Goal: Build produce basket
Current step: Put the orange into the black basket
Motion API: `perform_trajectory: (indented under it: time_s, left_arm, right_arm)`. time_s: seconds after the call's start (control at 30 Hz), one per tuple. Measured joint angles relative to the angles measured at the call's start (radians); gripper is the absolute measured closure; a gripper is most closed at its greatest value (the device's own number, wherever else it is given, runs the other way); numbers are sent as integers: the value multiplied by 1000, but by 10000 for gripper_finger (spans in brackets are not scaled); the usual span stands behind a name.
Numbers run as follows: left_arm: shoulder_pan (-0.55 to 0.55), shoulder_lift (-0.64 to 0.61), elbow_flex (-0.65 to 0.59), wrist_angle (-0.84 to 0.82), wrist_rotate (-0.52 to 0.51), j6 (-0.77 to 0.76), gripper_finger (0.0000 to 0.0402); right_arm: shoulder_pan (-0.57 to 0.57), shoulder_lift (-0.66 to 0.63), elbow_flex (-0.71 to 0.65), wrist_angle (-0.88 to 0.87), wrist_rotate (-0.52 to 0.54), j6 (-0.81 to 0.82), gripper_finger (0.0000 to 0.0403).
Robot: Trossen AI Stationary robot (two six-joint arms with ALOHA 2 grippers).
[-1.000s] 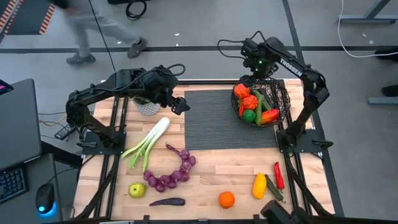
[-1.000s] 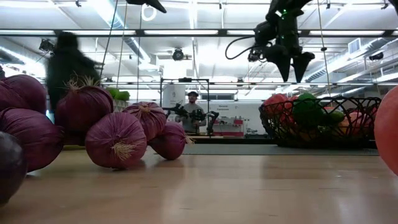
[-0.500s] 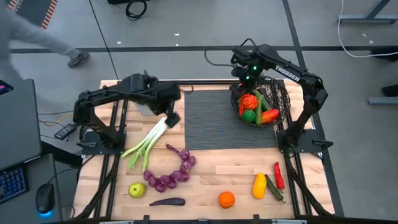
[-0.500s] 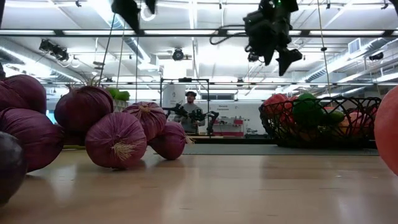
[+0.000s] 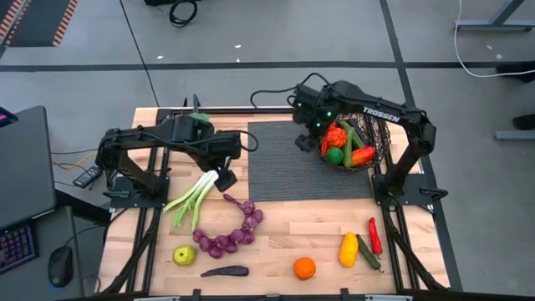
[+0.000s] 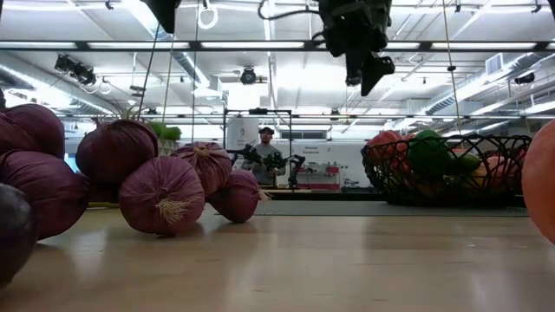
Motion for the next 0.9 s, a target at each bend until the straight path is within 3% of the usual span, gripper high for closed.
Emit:
perform_trajectory:
  time_s: [0.27, 0.53, 0.73, 0.9]
  left_arm:
    - [-87, -55, 0, 1, 7, -12, 11]
    - [-115, -64, 0, 3, -16, -35, 11]
    - [-114, -64, 0, 10, -44, -57, 11]
    - [-120, -64, 0, -1, -92, 55, 11]
  right_arm:
    - [105, 0, 0, 97, 32, -44, 92]
    - [241, 1, -26, 71, -11, 181, 92]
    - [385, 2, -132, 7, -57, 381, 92]
    - [492, 1, -245, 125, -119, 625, 92]
